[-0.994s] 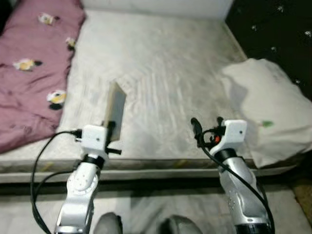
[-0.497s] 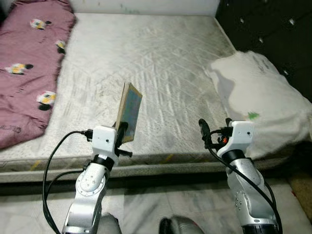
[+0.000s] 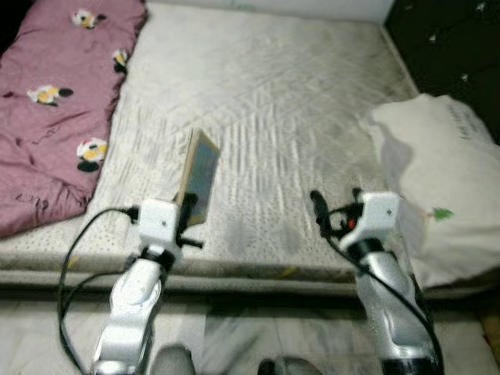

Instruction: Clean up the room

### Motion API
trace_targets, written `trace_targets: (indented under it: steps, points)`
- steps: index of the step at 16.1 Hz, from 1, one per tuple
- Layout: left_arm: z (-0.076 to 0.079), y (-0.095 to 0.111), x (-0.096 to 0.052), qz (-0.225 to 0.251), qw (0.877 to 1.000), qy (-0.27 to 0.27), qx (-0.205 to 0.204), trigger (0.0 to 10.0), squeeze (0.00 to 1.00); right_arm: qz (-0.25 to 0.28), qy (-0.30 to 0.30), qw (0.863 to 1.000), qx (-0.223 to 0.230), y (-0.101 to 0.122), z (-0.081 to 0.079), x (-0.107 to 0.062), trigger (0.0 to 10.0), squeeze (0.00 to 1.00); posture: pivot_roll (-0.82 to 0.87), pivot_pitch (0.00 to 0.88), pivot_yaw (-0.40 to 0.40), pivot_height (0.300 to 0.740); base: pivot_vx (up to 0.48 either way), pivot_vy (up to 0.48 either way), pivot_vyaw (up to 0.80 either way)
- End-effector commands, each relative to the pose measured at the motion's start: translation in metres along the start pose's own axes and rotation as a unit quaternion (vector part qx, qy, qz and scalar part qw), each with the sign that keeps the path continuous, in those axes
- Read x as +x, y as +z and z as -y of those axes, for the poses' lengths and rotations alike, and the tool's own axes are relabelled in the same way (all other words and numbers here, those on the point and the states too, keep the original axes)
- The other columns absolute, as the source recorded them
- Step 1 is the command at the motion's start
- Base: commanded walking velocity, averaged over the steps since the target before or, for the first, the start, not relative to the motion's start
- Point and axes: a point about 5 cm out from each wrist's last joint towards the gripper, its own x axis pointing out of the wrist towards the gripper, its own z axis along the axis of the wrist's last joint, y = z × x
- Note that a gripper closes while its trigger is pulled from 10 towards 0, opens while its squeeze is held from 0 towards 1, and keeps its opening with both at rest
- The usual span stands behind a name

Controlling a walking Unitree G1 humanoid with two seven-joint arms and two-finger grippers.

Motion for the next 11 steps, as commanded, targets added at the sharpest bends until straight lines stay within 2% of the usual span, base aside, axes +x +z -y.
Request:
trace_targets:
  steps: [1,3,11]
  points:
    - [0.0089,0.0122,0.0037,0.032,0.999,-0.017,-0.007,10.0,0.0,-0.007,-0.017,1.0,-0.007,-0.003,0.0112,-0.0064,10.0,0.0,0.02,0.153,-0.063,0.74,0.304,0.0,0.0]
    - [0.0087,0.0113,0.004,0.028,0.999,-0.014,-0.004,10.0,0.0,-0.008,-0.017,1.0,-0.007,-0.0032,0.0111,-0.0064,10.0,0.0,0.02,0.153,-0.063,0.74,0.244,0.0,0.0]
    - [0.0037,0.0088,0.0031,0.019,1.0,0.016,0.016,10.0,0.0,-0.013,-0.018,1.0,-0.008,-0.0065,0.0116,-0.0083,10.0,0.0,0.02,0.15,-0.058,0.74,0.0,0.0,0.0]
